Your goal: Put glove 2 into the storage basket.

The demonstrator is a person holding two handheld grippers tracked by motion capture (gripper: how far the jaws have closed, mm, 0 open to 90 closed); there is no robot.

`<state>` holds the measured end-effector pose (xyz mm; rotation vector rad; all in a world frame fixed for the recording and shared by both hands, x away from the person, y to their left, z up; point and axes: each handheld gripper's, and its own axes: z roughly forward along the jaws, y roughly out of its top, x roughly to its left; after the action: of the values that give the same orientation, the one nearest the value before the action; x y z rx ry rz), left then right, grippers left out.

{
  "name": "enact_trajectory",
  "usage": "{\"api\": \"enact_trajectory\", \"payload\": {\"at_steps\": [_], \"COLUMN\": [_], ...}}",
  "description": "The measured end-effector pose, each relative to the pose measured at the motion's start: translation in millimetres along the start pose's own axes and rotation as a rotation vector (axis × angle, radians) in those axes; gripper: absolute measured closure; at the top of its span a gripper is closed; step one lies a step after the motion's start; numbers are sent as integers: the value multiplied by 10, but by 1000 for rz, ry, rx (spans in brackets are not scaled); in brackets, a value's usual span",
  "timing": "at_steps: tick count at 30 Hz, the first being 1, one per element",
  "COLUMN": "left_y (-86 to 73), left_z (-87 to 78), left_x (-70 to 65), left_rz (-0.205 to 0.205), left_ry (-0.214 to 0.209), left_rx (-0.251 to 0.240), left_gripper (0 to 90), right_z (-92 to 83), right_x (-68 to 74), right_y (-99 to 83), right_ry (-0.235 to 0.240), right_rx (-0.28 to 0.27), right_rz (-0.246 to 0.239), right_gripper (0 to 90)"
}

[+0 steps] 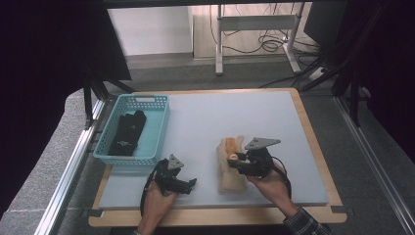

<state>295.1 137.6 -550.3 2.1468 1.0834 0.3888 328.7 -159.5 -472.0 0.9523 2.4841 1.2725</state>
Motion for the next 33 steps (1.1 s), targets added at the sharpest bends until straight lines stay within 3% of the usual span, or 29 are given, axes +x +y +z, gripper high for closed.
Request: {"api": "enact_trajectory", "payload": {"at_steps": [5, 9, 12, 17, 19, 24, 27, 33], "left_y": [0, 0, 0, 0, 0, 0, 0, 0], "left_z": [-2, 0, 1, -1, 1, -1, -1, -1], "left_x": [1, -1, -2, 2, -2, 1, 1, 1], "left_rz": [2, -1, -2, 3, -2, 2, 2, 2], "left_ry": [-1, -1, 0, 0, 0, -1, -1, -1], "left_rx": [2, -1, -2, 2, -2, 2, 2, 2], "left_gripper": [8, 8, 7, 7, 8, 7, 7, 7], "right_z": [184, 310, 288, 92, 16, -95, -110, -108], "right_x": [16, 0, -9, -91, -153, -286, -324, -320], "right_y": [-74, -151, -159, -111, -124, -262, -381, -565], "right_ry": [-30, -33, -25, -38, -46, -58, -41, 1], "right_rx": [26, 65, 56, 12, 2, 26, 42, 80], "right_rz": [17, 24, 24, 5, 1, 16, 25, 9], "right_gripper": [573, 510, 453, 412, 442, 658, 761, 850]}}
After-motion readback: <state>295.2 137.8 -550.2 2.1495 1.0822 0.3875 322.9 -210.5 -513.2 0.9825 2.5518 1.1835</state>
